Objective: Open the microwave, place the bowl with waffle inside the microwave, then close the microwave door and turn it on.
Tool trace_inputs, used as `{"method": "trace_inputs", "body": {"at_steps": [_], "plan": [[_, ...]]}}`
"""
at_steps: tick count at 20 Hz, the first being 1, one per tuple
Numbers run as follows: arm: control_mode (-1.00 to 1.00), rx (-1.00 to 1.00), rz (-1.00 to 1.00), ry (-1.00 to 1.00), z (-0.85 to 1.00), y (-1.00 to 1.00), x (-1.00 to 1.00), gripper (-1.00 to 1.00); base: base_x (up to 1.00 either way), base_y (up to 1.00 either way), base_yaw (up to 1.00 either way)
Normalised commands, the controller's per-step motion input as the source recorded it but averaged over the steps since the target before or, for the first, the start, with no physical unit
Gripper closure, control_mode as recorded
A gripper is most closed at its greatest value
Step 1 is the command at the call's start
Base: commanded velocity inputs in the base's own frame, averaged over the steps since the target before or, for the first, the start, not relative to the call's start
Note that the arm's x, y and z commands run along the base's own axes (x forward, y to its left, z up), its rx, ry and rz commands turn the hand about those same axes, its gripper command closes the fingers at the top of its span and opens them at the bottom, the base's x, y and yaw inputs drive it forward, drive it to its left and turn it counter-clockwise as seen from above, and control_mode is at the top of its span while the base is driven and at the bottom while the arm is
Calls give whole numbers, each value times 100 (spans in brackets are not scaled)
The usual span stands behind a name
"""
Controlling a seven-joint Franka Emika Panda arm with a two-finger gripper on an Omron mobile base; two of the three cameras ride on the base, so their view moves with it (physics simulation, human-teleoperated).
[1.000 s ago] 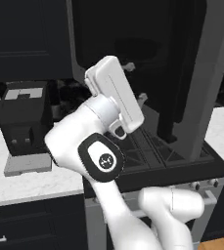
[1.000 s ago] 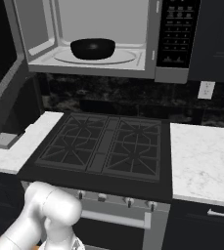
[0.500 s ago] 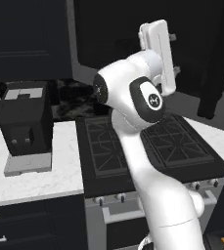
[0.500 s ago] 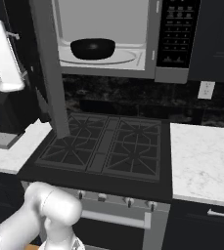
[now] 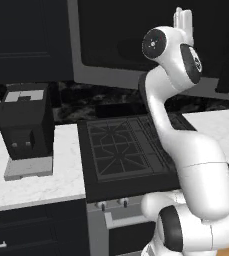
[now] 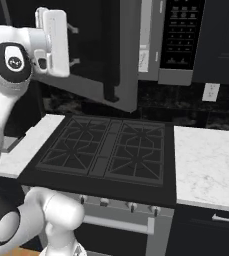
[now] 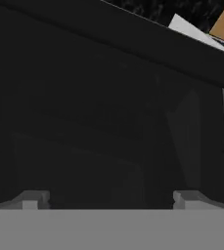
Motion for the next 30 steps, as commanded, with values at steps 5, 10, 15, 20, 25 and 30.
{"method": "trace_inputs", "body": {"at_steps": [5, 10, 15, 20, 25, 30], "plan": [[-100, 11, 25, 13, -28, -60, 99, -100, 0, 0, 0], [-100, 0, 13, 0, -10, -17, 77, -100, 0, 0, 0], [-100, 0, 12, 0, -23, -19, 95, -100, 0, 0, 0], [-100, 0, 12, 0, -28, -19, 96, -100, 0, 0, 0], [-100, 0, 12, 1, -28, -14, 99, -100, 0, 0, 0], [-100, 0, 13, 2, -8, 0, -37, -100, 0, 0, 0]]}}
